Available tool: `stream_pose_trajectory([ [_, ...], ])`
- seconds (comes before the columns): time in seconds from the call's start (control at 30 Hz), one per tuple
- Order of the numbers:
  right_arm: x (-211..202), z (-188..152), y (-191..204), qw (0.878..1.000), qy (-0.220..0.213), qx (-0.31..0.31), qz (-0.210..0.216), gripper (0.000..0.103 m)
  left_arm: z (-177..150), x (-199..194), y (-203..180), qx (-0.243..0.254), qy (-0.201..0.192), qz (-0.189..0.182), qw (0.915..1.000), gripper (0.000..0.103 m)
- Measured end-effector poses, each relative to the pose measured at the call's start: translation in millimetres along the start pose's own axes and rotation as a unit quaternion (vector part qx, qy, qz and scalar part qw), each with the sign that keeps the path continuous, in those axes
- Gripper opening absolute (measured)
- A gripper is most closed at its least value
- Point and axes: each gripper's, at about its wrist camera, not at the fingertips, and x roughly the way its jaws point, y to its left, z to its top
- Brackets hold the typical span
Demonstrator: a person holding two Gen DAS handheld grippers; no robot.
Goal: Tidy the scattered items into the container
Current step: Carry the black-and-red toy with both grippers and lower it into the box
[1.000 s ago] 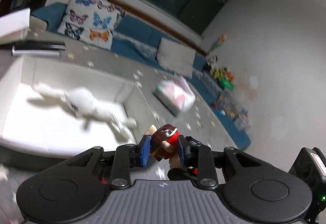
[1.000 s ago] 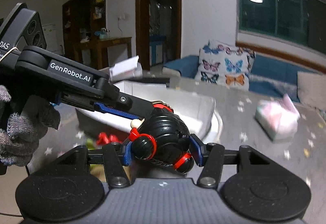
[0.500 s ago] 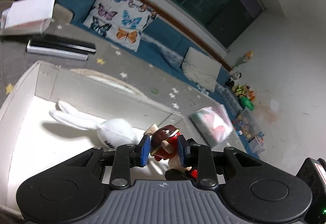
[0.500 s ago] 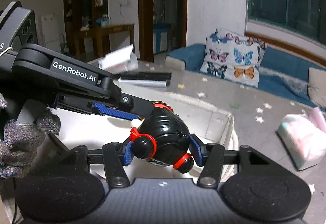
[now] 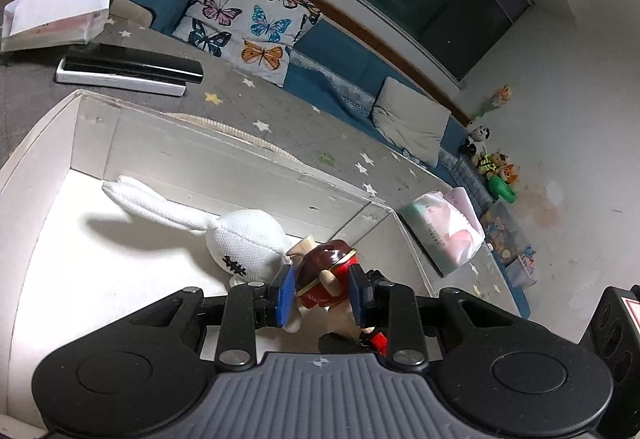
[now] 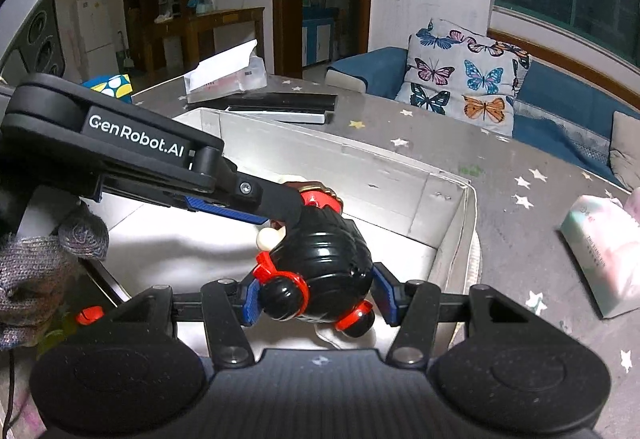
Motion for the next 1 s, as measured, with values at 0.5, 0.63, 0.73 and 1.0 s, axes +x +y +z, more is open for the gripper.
stream_pose_trajectory([
  [0.5,-7.2,1.2,-2.9,1.000,-0.001,0.020,0.015,0.063,-5.7,0.2,2.7,-0.002,0.018,-0.003,0.9998,0.032],
  [0.63,-8.5,0.3,-2.3,1.000,-0.004,0.017,0.007,0.063,-6.6,0.0,2.3,-0.002,0.020,-0.003,0.9998,0.032],
  [0.73,-10.1,-0.2,-3.0,1.000,-0.008,0.021,0.004,0.063,-7.6,-2.9,1.7,0.000,0.018,-0.003,0.9998,0.032],
  [1.0,-18.7,-5.8,3.0,1.000,-0.018,0.019,0.003,0.063,-10.5,-14.9,-0.3,0.004,0.010,0.001,0.9999,0.032],
])
